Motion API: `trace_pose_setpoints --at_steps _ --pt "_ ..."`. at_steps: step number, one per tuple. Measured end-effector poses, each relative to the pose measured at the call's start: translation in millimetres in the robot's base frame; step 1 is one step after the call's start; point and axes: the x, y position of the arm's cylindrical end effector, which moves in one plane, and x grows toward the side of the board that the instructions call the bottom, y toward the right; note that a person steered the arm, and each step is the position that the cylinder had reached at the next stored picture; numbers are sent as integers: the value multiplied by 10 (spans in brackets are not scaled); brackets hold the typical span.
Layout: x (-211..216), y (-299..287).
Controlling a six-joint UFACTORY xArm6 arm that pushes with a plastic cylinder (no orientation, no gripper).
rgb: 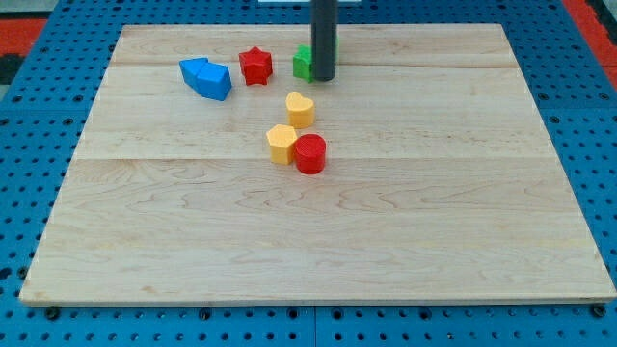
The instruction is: Push the yellow heart into the red circle
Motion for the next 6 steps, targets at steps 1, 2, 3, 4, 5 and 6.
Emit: trace_pose_setpoints --at_steps 1,2,3,4,5,6 --pt "381 58" --pt "572 -358" --pt "784 -575" --pt "1327 -467" --pt "1956 -614" --pt "1909 -441"
